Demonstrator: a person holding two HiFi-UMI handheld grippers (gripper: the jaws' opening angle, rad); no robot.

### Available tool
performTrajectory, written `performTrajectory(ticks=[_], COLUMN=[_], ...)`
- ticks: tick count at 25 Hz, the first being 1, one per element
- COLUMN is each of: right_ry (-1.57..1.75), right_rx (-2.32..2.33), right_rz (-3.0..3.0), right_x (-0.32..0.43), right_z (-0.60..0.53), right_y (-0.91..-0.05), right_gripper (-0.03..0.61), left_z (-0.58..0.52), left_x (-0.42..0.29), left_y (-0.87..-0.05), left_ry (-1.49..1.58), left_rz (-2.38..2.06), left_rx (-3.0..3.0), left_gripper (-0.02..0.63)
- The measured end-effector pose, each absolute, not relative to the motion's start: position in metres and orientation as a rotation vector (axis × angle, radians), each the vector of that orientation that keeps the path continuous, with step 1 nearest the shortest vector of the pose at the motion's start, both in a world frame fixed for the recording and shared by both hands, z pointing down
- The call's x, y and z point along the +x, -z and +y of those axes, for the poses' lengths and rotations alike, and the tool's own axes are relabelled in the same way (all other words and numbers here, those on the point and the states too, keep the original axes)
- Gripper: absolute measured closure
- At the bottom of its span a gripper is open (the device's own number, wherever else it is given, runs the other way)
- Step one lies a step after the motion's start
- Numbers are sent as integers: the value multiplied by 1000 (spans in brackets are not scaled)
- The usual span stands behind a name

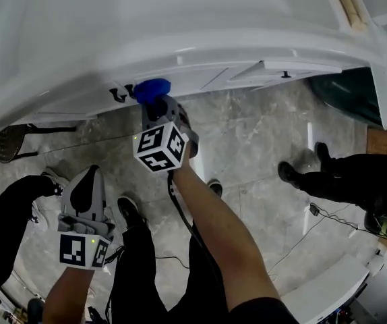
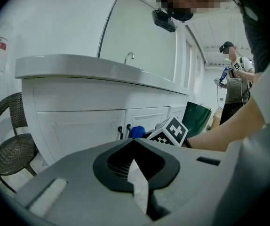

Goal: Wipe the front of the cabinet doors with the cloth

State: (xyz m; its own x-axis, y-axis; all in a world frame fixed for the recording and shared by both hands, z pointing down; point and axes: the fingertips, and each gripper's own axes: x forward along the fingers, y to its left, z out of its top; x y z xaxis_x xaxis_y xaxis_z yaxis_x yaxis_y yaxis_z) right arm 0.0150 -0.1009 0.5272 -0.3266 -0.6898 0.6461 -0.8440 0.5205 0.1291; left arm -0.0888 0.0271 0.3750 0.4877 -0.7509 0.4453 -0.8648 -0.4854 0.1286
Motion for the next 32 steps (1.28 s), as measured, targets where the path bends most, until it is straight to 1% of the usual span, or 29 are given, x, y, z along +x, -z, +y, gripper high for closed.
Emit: performTrajectory(ticks=[5,11,21,24,27,29,32], right_ry=[-349,-368,-333,-369,-405,-403,-379], right_rx=[1279,1268,1311,1443,1603,1661,1665], right_rz=[-2099,-2068,-2026,-1941,-1841,-1835,-1888], right_x=[55,117,203,242,271,264,221], right_z=[-117,-121,-119,-115,-109,-108,-100], right_y=[-527,-532,-539,-538,-536,-532,-527], right_gripper=[526,526,526,526,526,526,526], left_z=[10,-8,-5,4,11,12,17], left_x=[-55,0,45,45,28,12,-16], left_y=[-374,-374,-410,-415,-416,-415,-414], left_ry=[-494,-444,-456,-441,-426,-426,-430], left_rz=[-1356,-1362,-1331,-1337,-1358,-1363,-1365], left_rx=[2424,2434,2420,2396,2370,2377,2387], left_gripper=[615,615,615,615,615,615,615])
